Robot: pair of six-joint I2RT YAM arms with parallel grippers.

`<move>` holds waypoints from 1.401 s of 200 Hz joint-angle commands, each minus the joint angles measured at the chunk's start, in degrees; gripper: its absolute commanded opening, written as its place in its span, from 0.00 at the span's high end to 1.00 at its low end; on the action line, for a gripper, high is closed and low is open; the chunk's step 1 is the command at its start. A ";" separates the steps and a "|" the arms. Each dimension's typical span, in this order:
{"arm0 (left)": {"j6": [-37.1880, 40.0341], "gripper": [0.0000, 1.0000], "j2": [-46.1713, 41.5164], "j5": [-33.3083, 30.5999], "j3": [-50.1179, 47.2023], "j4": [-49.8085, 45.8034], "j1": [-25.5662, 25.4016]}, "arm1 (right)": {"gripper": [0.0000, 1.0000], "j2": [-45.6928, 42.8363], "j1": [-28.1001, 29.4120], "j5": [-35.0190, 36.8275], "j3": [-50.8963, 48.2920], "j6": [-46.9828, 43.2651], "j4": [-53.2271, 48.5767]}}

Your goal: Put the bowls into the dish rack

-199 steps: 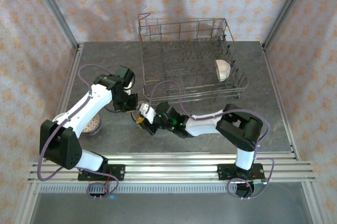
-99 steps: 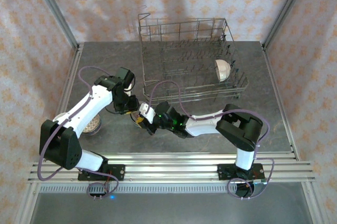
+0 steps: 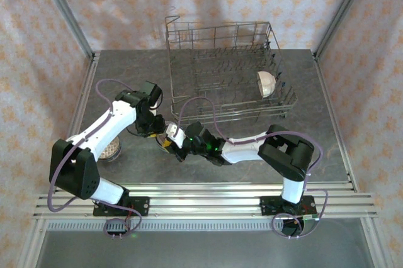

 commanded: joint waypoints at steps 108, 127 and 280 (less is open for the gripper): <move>2.88 1.00 3.51 -1.91 1.79 -3.42 -0.22 | 0.97 -0.03 0.26 3.34 1.66 -1.31 1.76; 3.37 1.00 3.51 -1.85 2.81 -3.93 -0.21 | 0.95 -0.67 0.24 3.97 1.82 -1.39 0.55; 6.53 1.00 0.17 -3.19 6.50 -7.51 -0.14 | 0.53 -14.08 -0.30 7.04 1.60 -1.16 -12.97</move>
